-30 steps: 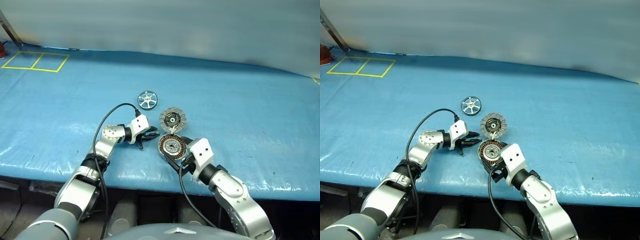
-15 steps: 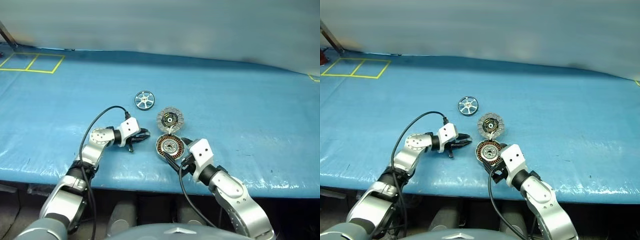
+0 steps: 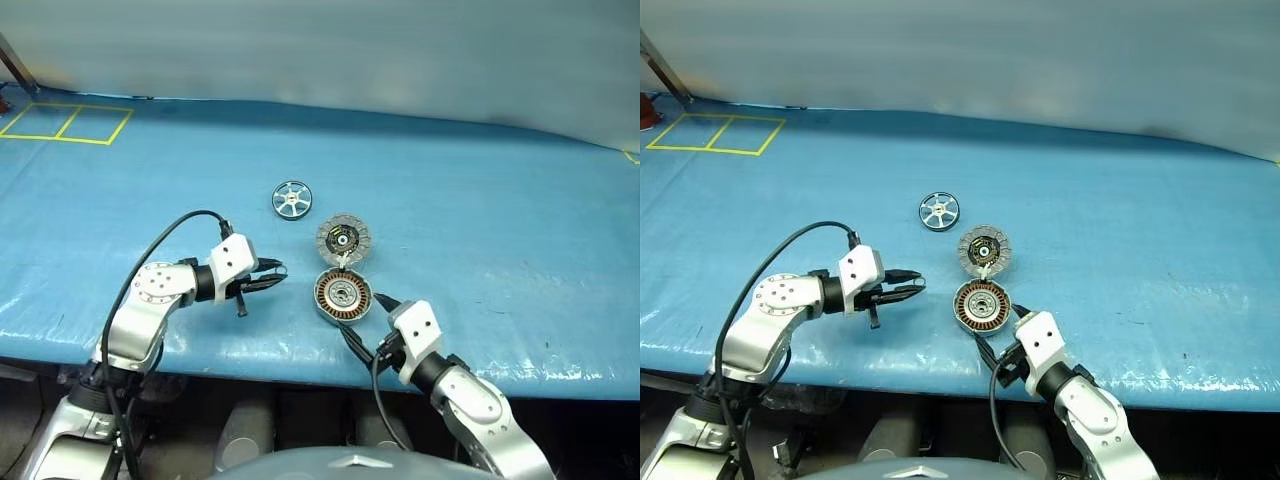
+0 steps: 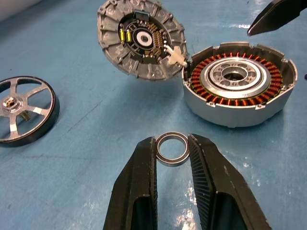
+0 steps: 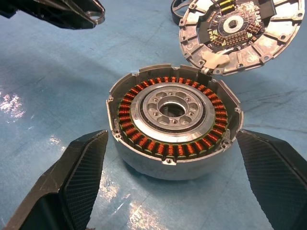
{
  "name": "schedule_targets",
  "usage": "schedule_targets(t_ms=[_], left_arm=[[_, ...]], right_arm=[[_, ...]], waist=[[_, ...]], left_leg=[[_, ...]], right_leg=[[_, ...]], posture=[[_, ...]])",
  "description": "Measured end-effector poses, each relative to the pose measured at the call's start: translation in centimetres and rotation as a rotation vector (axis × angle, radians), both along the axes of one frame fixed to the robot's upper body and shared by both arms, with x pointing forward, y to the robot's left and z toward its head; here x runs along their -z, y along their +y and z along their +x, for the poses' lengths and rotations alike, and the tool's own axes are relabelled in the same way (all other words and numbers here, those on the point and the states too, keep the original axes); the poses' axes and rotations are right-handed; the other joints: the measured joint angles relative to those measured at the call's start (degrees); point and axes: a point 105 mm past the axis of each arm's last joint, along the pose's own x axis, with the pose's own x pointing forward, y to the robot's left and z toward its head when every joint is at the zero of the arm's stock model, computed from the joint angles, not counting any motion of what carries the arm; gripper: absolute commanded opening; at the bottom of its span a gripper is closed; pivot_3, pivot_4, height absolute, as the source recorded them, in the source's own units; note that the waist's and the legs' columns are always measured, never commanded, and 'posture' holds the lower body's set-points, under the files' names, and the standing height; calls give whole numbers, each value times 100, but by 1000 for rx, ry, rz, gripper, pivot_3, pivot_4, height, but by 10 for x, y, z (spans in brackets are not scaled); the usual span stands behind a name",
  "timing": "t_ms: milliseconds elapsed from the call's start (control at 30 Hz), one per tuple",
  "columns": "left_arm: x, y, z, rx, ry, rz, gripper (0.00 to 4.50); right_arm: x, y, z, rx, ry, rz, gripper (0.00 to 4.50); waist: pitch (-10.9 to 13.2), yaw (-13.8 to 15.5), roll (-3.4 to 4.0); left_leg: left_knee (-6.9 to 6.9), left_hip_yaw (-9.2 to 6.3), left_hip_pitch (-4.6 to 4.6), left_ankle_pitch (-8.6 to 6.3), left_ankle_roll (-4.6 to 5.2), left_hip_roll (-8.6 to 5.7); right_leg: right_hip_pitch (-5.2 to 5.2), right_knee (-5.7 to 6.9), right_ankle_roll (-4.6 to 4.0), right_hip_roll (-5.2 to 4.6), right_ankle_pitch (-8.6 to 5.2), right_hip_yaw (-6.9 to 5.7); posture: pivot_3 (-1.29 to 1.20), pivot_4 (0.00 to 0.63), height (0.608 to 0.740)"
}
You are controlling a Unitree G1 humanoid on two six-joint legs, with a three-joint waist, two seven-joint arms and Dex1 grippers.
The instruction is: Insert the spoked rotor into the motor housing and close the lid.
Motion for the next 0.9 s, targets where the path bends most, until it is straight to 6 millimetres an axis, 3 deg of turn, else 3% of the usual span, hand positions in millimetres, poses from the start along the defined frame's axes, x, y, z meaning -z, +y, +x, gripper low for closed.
schedule_targets(t_ms=[233,433,667,900], left_arm=[[-8,-39,-6,152,57,-30,648],[8,-67,-8,259,97,18,648],[25,-79,-5,294,89,65,648],[30,-90,-3,316,74,74,648]], right_arm=[[0,-8,3,55,-27,-12,4500],[1,-9,4,83,-32,-17,4500],[2,-10,5,87,-34,-22,4500],[2,-10,5,88,-39,-34,4500]], waist=[[0,40,-1],[1,40,-2],[0,46,-2],[0,43,-2]], left_leg=[[1,12,0,-1,10,-2],[3,18,1,-2,13,-1],[5,19,0,-3,15,0],[8,20,1,-3,16,1]], right_leg=[[-4,0,1,32,0,7],[-4,2,3,42,1,23],[-4,2,4,47,1,30],[-2,3,4,48,2,35]], posture=[[0,150,740],[0,150,740],[0,150,740],[0,150,740]])
